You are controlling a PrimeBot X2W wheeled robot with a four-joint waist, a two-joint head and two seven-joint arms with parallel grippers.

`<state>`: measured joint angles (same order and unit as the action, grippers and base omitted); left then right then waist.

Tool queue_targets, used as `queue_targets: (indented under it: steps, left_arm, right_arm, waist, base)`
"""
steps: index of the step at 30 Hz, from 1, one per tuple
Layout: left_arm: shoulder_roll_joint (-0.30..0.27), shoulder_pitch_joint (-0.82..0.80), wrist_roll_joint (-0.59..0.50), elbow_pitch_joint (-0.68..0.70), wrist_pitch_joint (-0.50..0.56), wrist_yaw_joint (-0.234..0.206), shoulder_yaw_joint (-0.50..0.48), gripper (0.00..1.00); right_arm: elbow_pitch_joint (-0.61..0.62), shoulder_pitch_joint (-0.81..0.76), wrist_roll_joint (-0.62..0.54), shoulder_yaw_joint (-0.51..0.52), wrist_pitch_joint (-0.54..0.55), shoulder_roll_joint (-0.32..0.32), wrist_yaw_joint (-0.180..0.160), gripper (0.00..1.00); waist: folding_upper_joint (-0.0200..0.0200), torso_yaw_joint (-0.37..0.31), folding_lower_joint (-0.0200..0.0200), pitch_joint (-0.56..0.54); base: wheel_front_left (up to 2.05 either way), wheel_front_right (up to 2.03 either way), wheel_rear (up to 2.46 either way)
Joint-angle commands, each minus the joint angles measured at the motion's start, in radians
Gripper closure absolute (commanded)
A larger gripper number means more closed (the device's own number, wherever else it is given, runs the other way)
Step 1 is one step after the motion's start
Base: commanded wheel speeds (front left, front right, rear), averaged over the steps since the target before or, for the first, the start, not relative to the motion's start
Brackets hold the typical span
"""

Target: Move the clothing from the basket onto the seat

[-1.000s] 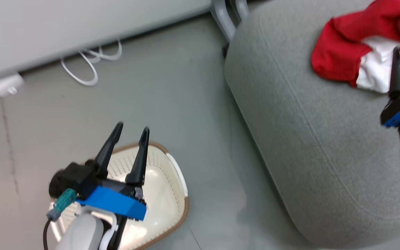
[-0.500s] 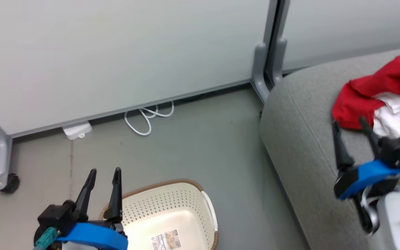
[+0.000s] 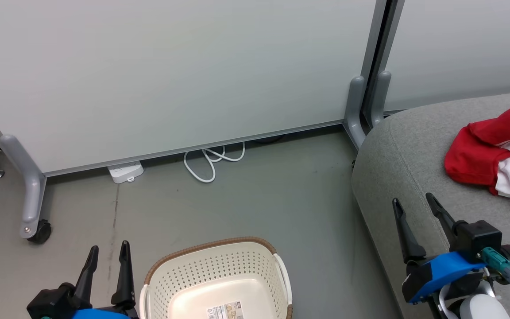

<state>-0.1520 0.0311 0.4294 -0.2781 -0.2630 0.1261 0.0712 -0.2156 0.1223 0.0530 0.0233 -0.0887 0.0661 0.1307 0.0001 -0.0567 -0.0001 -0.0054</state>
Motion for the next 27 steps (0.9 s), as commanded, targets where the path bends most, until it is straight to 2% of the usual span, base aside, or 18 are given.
queue_targets:
  steps: [1,15,16,22,27]
  left_arm:
    - [0.005,0.009,-0.005,-0.001,-0.002,0.007,-0.008,0.0]
    - [0.009,0.009,0.004,-0.011,-0.002,0.007,-0.005,0.0]
    - [0.011,0.006,0.002,-0.01,0.0,0.0,-0.001,1.0]
    - [0.029,0.024,0.01,-0.053,0.009,-0.001,0.005,1.0]
    - [0.034,0.012,0.093,-0.046,0.034,0.0,-0.008,1.0]
  right_arm:
    - [0.016,-0.019,-0.001,-0.005,0.005,-0.006,0.0,0.0]
    - [0.05,-0.036,0.012,-0.02,0.031,-0.016,0.0,0.0]
    - [0.046,-0.024,0.007,-0.02,0.031,-0.012,0.0,1.0]
    - [-0.006,-0.043,0.017,-0.017,0.037,-0.014,0.0,1.0]
    - [-0.013,-0.036,0.124,-0.003,0.054,-0.014,0.0,1.0]
  waist:
    - [-0.0001,0.006,0.0001,0.001]
    - [-0.0001,0.016,0.0001,0.001]
    - [-0.0001,0.016,0.0001,0.001]
    - [-0.0001,0.017,0.0001,0.001]
    - [-0.0001,0.018,0.0001,0.001]
  base:
    - [0.0,0.0,0.0]
    - [0.0,0.0,0.0]
    - [0.0,0.0,0.0]
    - [0.0,0.0,0.0]
    - [0.0,0.0,0.0]
